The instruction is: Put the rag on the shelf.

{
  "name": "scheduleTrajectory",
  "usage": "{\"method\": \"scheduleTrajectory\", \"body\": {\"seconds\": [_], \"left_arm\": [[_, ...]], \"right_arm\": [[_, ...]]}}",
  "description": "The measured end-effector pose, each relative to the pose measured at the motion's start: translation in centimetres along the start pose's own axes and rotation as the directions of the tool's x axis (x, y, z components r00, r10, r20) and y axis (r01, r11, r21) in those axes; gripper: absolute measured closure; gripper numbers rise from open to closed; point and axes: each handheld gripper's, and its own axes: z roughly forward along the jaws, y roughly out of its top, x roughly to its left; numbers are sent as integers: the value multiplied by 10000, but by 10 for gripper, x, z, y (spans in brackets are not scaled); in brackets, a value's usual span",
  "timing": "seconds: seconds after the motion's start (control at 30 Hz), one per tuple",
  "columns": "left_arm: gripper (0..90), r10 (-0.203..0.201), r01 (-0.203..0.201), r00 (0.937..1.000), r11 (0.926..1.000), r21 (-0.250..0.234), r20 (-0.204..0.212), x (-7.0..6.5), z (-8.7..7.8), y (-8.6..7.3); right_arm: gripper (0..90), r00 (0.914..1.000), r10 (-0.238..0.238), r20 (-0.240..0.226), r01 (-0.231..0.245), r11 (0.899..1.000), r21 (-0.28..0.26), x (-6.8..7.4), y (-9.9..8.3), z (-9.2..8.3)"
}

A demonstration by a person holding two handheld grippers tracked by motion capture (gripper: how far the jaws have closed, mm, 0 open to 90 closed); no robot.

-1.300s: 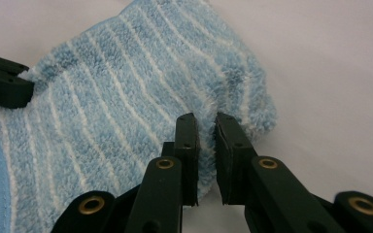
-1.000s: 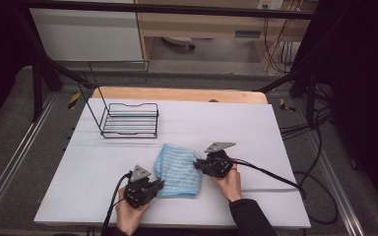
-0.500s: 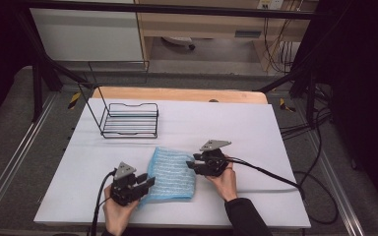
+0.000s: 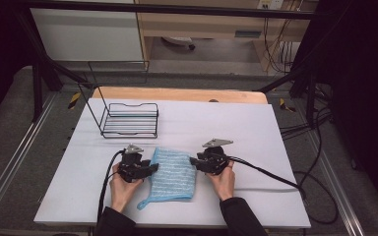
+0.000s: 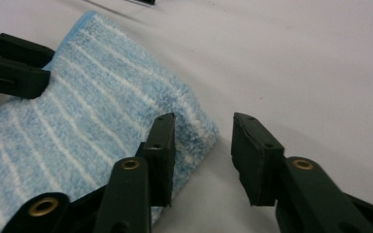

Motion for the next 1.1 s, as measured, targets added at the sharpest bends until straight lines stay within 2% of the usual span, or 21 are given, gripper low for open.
{"method": "scheduleTrajectory", "body": {"seconds": [0.07,0.23,0.3,0.43,0.57,0.6,0.63,0.67,0.7,0.83,0.87,0.9,1.1], "left_arm": [[663,-44,43,10000,10000,49,88,-1,0,-1],[798,-34,34,10000,10000,-51,44,-2,-3,-3],[855,-105,107,9998,9998,-161,142,-3,-6,-5],[859,-150,152,9999,9994,-304,64,-8,-11,-11],[799,-174,171,9998,9987,-470,-69,-5,-14,-8],[750,-134,117,9995,9981,-609,-279,-3,-15,-3],[623,-133,109,9994,9974,-715,-329,-2,-15,-1],[623,-71,39,9993,9964,-852,-379,0,-16,4],[561,10,-56,9988,9955,-946,-491,2,-15,9],[510,152,-219,9967,9962,-838,-800,12,-3,26],[508,145,-200,9974,9967,-780,-707,14,1,29],[508,145,-189,9982,9970,-751,-585,16,5,32],[536,234,-240,9983,9997,-107,-532,22,26,43]], "right_arm": [[675,9999,171,25,-172,9998,86,-1,0,5],[831,9984,438,-355,-435,9990,85,-4,2,12],[853,9983,415,-401,-415,9991,5,-5,3,12],[858,9985,247,-486,-260,9993,-273,-7,5,14],[821,9984,146,-554,-163,9994,-313,-9,6,16],[795,9985,113,-532,-129,9995,-301,-10,7,16],[749,9989,28,-476,-46,9993,-383,-10,9,12],[749,9989,28,-476,-46,9993,-383,-10,9,12],[701,9987,41,-501,-71,9982,-599,-11,12,9],[634,9978,150,-640,-201,9966,-803,-12,16,3],[588,9979,147,-637,-201,9963,-836,-13,17,1],[588,9979,147,-637,-201,9963,-836,-13,17,1],[510,9977,128,-669,-173,9975,-684,-14,17,4]]}}
